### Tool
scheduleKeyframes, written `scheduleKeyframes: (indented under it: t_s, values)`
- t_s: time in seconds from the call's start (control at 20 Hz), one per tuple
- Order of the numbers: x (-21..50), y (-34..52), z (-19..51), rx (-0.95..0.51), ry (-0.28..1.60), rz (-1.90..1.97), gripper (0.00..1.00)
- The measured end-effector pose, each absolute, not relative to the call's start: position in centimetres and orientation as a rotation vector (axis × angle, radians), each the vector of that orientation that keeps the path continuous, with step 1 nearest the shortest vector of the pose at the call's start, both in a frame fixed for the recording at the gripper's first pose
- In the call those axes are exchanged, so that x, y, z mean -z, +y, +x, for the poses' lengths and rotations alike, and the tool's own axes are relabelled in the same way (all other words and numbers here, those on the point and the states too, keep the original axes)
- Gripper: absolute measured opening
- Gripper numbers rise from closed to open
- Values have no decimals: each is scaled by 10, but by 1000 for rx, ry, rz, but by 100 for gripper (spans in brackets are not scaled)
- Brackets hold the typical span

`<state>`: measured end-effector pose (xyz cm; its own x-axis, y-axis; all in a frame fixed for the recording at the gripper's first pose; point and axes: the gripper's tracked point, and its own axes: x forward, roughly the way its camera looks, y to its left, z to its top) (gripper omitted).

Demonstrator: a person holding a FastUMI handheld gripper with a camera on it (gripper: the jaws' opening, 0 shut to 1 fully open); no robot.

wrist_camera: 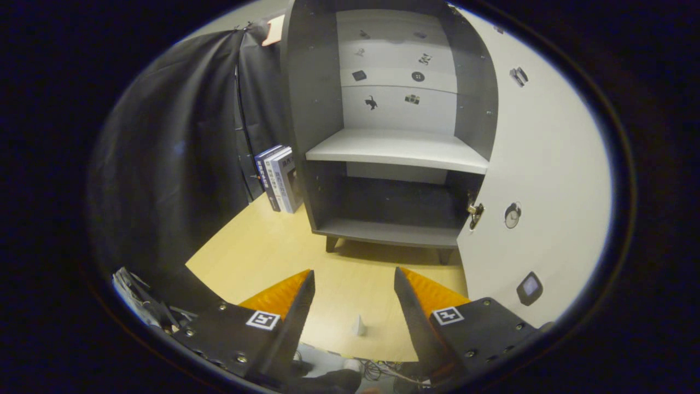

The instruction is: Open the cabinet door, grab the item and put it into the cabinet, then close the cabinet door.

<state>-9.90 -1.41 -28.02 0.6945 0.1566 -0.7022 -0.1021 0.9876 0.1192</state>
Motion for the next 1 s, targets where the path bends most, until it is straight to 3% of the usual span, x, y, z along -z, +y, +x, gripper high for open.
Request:
scheduleKeyframes:
  t_s: [1.0]
  values:
    - [352, -10, -128, -174, 925, 53, 86]
